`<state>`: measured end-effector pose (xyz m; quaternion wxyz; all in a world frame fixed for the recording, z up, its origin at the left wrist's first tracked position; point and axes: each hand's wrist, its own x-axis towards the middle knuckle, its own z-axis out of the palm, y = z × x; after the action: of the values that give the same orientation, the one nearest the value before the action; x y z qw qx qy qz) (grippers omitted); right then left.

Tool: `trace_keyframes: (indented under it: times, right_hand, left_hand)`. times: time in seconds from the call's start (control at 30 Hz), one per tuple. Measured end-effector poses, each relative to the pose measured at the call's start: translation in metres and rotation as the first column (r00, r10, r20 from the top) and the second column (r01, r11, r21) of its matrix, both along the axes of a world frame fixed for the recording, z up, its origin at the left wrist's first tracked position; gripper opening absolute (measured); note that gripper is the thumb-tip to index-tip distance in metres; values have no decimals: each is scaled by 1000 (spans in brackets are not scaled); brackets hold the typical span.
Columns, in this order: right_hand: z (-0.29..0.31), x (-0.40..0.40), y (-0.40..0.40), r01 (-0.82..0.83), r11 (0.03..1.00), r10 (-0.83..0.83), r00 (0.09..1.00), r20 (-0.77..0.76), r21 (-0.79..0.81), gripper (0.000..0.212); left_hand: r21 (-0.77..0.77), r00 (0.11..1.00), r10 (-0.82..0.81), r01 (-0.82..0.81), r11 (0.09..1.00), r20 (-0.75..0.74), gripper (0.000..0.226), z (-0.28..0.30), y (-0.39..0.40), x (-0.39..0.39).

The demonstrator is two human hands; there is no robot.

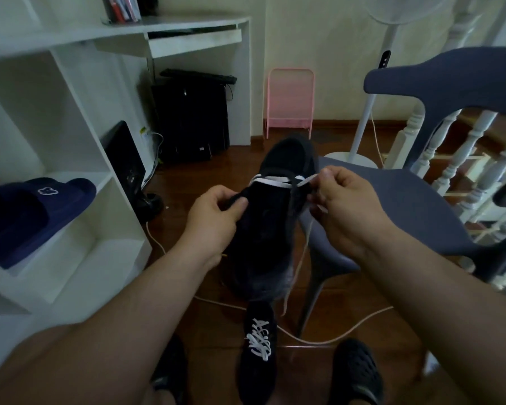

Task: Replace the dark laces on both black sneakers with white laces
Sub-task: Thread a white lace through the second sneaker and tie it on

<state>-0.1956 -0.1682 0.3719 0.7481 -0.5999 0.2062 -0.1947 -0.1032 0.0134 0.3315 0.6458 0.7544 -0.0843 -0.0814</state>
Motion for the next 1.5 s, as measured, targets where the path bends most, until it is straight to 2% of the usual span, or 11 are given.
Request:
trace_keyframes:
  times: [0.17, 0.23, 0.33, 0.43, 0.63, 0.8, 0.97, 1.1, 1.17, 1.4, 1.5]
  right_hand:
    - [24, -2, -29, -127, 902, 55, 982, 182, 413, 26]
    - [24, -6, -32, -141, 990, 141, 990, 25, -4, 20]
    - [13, -10, -25, -278, 609, 111, 957, -268, -742, 7]
    - [1, -6, -17, -314, 236, 3, 947, -322, -920, 9]
    - [-4, -1, -19, -264, 85, -81, 959, -271, -961, 17]
    - [5, -4, -21, -373, 146, -20, 925, -380, -916, 13]
    - [14, -6, -45, -716, 131, -145, 670, -728, -685, 16]
    - [12, -7, -29, -424, 327, 71, 902, -425, -845, 8]
    - [10, -3, -17, -310, 315, 61, 950, -307, -897, 12]
    - [-8, 6, -13, -280, 182, 23, 960, -281, -943, 18]
    - [-1, 6, -22, -484, 158, 0, 871, -490, -861, 14]
  left_hand:
    - [24, 987, 124, -127, 992, 102, 21, -12, 4, 9]
    - [41, 974, 137, -146, 988, 179, 16, -11, 7, 11]
    - [119, 956, 104, -140, 983, 273, 4, -8, 8, 10]
    - [221, 941, 39, -119, 968, 336, 7, -7, 6, 3]
    - [286, 914, -12, -114, 952, 406, 2, -3, 5, -3]
    - [316, 897, 20, -177, 932, 442, 9, 0, 16, 11]
    - [291, 872, 92, -257, 922, 480, 16, 6, 29, 21]
    - [301, 879, 56, -222, 927, 474, 13, 4, 26, 17]
    - [306, 882, 39, -204, 930, 469, 9, 4, 24, 13]
    - [320, 874, 17, -195, 927, 485, 9, 4, 18, 7]
    - [306, 869, 51, -228, 924, 493, 13, 7, 23, 15]
